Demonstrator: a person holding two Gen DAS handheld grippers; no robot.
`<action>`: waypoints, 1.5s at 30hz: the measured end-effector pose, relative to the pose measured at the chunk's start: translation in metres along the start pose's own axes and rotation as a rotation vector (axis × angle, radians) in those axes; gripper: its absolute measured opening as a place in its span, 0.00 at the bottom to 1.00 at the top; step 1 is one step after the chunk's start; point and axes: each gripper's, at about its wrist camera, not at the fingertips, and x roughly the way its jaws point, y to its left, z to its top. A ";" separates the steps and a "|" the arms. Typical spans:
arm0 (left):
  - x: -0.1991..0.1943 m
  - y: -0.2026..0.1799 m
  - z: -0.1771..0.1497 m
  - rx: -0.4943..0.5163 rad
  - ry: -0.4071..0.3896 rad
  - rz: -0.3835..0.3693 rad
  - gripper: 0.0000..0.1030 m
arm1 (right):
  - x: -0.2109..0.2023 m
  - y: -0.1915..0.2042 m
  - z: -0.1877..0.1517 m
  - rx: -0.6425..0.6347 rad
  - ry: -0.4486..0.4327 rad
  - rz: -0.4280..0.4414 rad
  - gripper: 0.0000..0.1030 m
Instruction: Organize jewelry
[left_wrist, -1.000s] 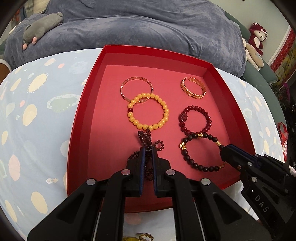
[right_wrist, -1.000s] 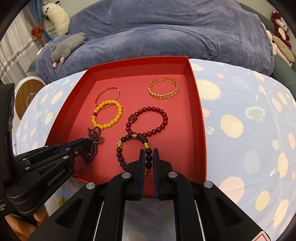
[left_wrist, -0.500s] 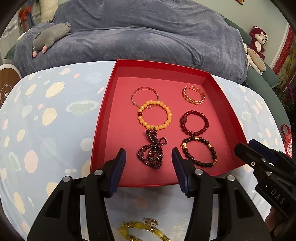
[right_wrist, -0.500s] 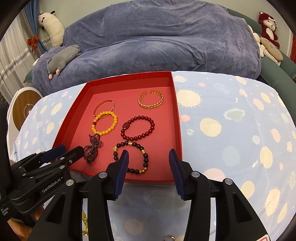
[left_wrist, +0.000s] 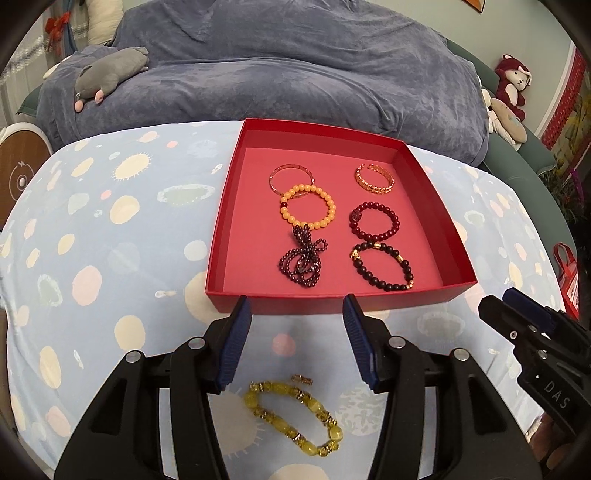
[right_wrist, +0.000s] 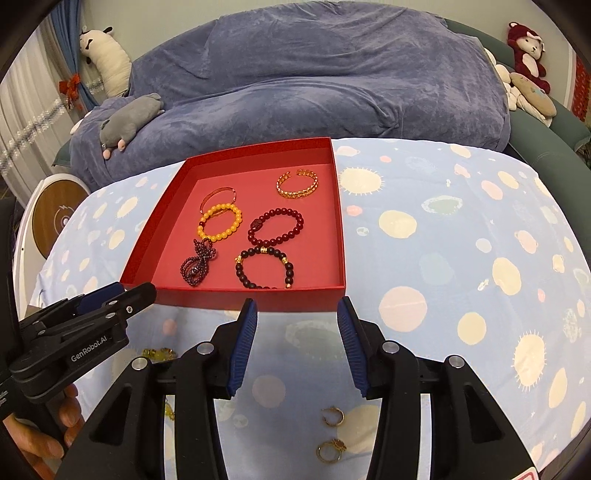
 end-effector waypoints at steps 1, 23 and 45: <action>-0.002 0.001 -0.004 -0.002 0.002 0.000 0.47 | -0.003 -0.002 -0.004 0.005 0.002 -0.001 0.43; 0.003 0.022 -0.090 -0.108 0.098 0.067 0.48 | -0.015 -0.028 -0.103 0.056 0.131 -0.016 0.43; -0.004 0.030 -0.100 -0.019 0.048 0.119 0.09 | -0.013 -0.033 -0.111 0.061 0.145 -0.016 0.43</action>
